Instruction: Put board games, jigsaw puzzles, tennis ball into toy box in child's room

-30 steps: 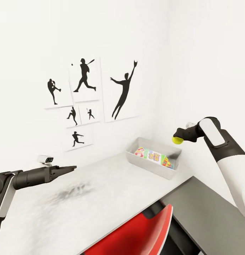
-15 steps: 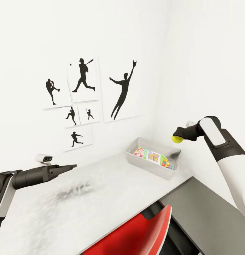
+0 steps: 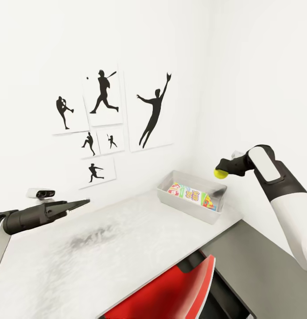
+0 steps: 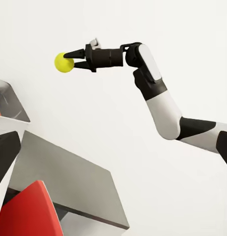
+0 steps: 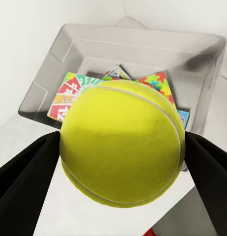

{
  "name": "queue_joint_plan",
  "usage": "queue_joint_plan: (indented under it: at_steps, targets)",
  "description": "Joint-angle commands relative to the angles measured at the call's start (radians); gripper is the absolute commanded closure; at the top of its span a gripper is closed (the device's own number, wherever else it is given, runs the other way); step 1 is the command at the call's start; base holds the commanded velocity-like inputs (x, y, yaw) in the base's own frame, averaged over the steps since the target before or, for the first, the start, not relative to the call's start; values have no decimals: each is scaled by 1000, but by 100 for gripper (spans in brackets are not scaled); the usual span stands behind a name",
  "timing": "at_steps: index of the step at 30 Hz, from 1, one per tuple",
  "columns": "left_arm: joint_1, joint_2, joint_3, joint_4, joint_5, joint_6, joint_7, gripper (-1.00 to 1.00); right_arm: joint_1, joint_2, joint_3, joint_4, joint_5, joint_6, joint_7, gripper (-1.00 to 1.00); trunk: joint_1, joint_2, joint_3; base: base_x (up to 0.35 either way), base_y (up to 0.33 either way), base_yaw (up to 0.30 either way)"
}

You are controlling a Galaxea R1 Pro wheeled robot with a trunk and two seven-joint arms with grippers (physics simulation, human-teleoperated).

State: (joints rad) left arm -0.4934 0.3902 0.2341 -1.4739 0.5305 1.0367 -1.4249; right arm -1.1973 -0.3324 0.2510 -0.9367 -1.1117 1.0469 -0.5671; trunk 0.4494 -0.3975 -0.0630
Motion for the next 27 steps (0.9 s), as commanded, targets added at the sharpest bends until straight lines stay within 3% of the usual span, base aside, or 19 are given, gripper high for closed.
queue_joint_plan:
  at_steps: [1, 6, 14, 18, 27]
  targets:
    - [-10, 2, -1, 0, 5, 11, -1, -100, -2, 0, 4, 0, -10, 0, -11, 100, 1, -3, -4, 0, 0, 4]
    - [-103, 6, -12, 12, 11, 11, 2, -100, -8, 2, 5, 7, -7, 0, -18, 100, 1, -3, -12, 0, 0, 41]
    - [-266, 7, -107, 131, 12, 11, 6, -100, -61, 8, 11, 123, -4, 0, -43, 100, 1, -3, -25, 0, 0, 63]
    - [-292, 3, -131, 156, 11, 11, 6, -100, -66, 17, 11, 137, -2, 0, -46, 100, 1, -3, -31, 0, 0, 65]
    - [-296, -1, -140, 161, 11, 11, 6, -100, -71, 19, 11, 140, -3, 0, -46, 100, 1, -3, -46, 0, 0, 65]
